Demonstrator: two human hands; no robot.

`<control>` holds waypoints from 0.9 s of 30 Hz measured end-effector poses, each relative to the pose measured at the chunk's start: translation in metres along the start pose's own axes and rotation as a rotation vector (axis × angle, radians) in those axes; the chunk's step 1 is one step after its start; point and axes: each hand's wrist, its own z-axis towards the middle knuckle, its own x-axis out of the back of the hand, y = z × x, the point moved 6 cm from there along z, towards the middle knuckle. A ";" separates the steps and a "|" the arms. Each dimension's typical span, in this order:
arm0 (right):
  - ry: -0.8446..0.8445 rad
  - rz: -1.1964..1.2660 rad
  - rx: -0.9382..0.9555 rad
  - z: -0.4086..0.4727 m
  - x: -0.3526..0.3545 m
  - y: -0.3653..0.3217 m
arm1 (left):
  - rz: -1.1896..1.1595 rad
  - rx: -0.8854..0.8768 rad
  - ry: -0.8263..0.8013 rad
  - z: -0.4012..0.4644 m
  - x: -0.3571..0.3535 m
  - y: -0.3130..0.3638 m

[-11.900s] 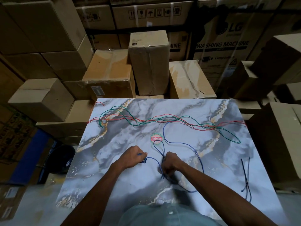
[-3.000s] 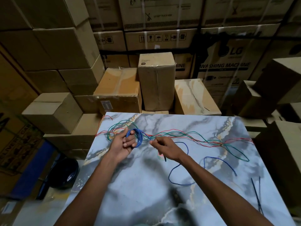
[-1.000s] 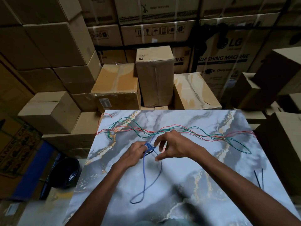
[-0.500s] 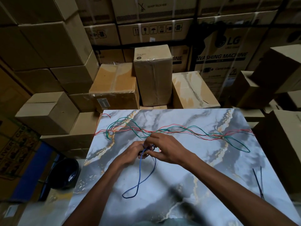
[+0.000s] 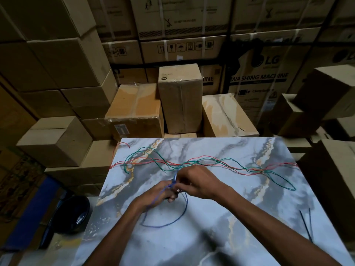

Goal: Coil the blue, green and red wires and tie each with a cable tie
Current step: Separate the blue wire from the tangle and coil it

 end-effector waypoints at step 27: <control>0.243 0.418 -0.558 -0.032 -0.031 0.091 | -0.009 0.006 0.170 -0.004 0.015 0.021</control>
